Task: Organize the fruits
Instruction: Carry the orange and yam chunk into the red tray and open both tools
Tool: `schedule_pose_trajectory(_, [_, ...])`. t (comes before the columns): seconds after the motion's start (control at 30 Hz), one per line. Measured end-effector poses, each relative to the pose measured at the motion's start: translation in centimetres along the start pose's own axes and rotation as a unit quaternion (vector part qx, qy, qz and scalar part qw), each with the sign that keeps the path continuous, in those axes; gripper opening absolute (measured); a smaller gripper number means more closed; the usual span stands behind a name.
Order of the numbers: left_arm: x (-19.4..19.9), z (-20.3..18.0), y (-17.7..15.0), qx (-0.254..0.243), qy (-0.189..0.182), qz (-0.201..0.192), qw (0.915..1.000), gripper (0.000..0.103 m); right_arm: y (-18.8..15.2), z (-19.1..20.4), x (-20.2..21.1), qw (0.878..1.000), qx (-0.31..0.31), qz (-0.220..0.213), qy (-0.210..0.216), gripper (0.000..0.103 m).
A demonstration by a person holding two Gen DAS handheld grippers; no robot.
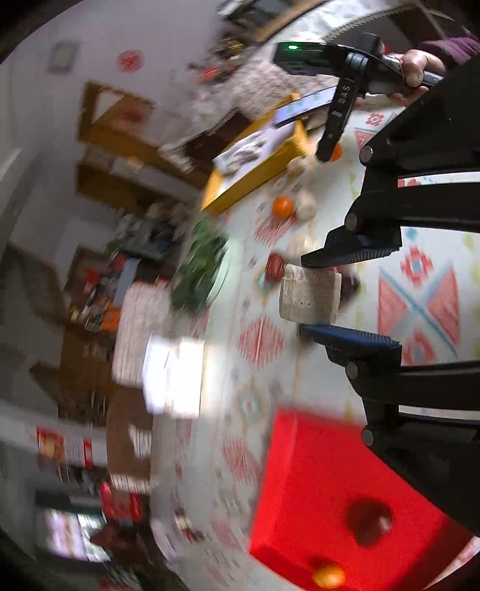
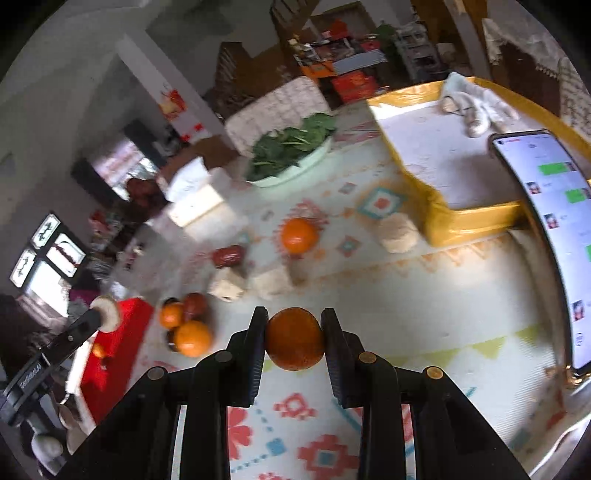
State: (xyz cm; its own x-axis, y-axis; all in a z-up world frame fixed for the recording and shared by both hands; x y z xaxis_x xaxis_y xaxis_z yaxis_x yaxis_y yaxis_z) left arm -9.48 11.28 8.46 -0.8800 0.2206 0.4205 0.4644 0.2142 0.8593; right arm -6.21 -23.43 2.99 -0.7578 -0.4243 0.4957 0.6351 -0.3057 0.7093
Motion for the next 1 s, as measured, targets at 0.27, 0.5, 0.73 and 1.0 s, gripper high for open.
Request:
schedule_pose_trajectory(0.27, [6.2, 11.3, -0.6, 0.072, 0.118, -0.026, 0.9901, 0.031, -0.6, 4.6, 0.0, 0.998, 0.008, 0.018, 0.058, 0.032])
schedule_pose_trajectory(0.5, [8.0, 17.0, -2.5, 0.111, 0.169, -0.02, 0.9793, 0.031, -2.3, 16.6, -1.8, 0.986, 0.089, 0.058, 0.13, 0.032])
schedule_pose_trajectory(0.73, [7.6, 19.2, -3.6, 0.113, 0.196, -0.001, 0.9741, 0.031, -7.1, 27.0, -8.5, 0.963, 0.158, 0.131, 0.176, 0.032])
schedule_pose_trajectory(1.0, [6.8, 20.7, -4.1, 0.11, 0.207, 0.007, 0.9721, 0.031, -11.0, 32.5, -15.8, 0.947, 0.209, 0.191, 0.153, 0.032])
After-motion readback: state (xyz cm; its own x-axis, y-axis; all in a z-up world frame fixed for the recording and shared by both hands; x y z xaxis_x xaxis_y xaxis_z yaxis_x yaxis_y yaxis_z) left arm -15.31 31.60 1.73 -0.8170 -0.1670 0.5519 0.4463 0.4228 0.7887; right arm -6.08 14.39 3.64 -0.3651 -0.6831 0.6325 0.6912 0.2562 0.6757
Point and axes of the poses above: each gripper's, at about its wrist camera, not at the fingertips, and x roughly against the way its jaws point, z to its left, y to its top, the point moved 1 cm from there along -x, roughly the way its jaws point, and after that the axes turned 10 degrees about -z, right-handed, at the moved point
